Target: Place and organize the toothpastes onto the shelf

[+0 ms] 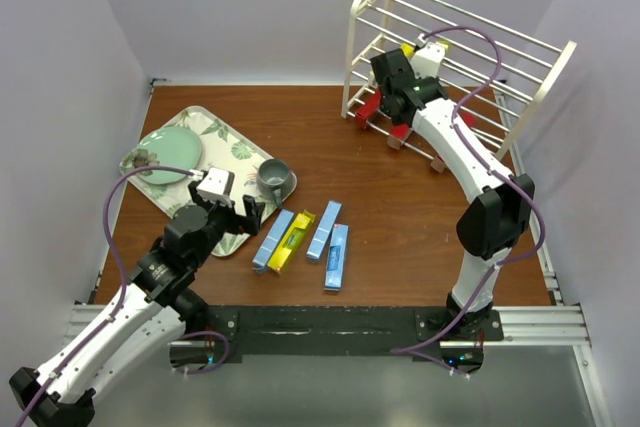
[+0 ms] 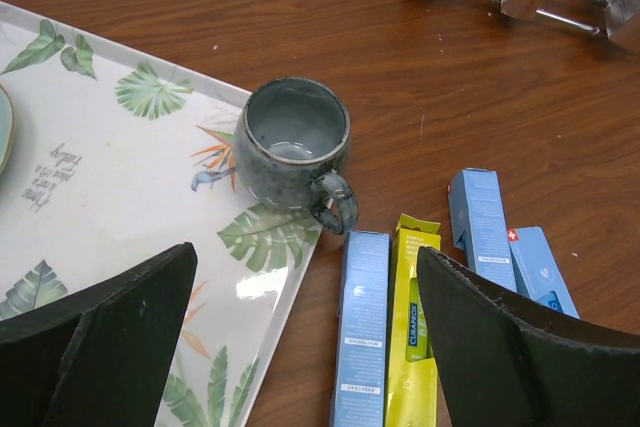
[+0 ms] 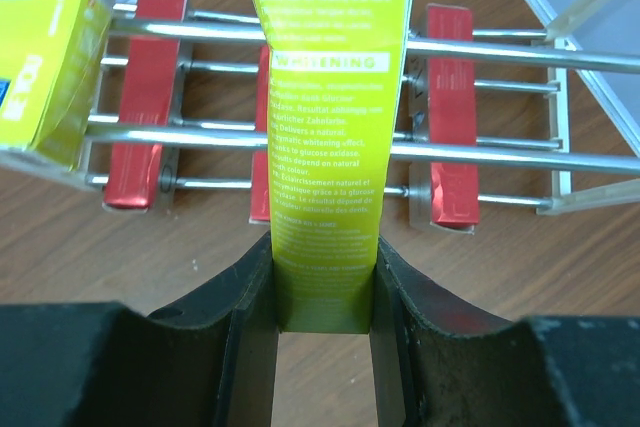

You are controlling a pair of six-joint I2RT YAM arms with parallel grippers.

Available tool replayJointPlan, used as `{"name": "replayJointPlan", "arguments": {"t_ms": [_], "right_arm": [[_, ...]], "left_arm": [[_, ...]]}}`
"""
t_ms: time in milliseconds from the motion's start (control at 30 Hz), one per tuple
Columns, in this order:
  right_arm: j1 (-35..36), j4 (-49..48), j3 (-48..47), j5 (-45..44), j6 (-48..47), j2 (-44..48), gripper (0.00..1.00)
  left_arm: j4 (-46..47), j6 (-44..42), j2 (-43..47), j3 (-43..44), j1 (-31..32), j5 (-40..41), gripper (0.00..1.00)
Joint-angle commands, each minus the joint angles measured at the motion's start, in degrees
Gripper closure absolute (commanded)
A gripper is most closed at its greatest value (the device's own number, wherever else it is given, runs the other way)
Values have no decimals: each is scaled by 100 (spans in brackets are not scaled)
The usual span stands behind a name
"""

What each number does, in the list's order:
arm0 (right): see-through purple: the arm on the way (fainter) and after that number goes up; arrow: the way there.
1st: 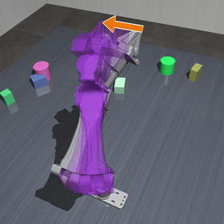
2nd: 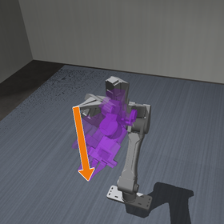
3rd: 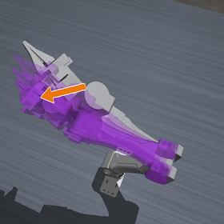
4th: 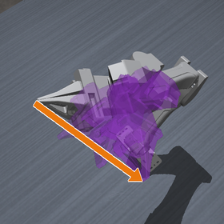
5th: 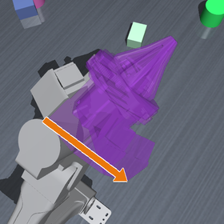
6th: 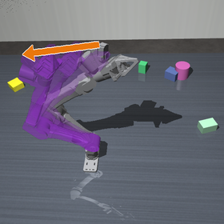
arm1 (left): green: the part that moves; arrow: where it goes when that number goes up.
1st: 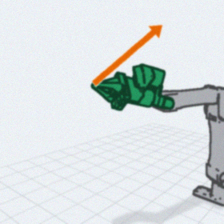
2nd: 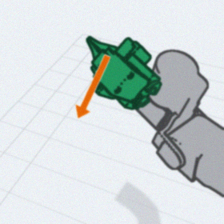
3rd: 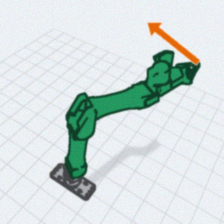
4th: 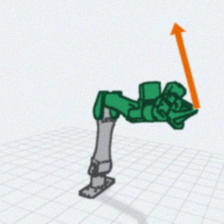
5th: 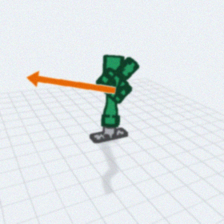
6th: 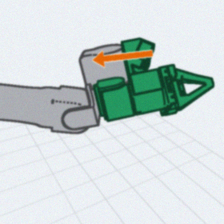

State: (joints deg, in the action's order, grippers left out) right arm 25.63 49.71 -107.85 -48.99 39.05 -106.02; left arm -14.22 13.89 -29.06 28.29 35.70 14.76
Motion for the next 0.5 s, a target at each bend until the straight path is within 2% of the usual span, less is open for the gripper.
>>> {"name": "replayJointPlan", "arguments": {"t_ms": [0,267,467], "right_arm": [[-137,-418,-350,-453,200,-77,89],[-313,-709,-148,-322,261,-174,83],[-348,-858,36,-304,331,-182,72]], "left_arm": [[253,-97,6,194,7,44,3],[235,-97,-38,203,7,79,3],[235,-88,-82,203,16,62,3]]}}
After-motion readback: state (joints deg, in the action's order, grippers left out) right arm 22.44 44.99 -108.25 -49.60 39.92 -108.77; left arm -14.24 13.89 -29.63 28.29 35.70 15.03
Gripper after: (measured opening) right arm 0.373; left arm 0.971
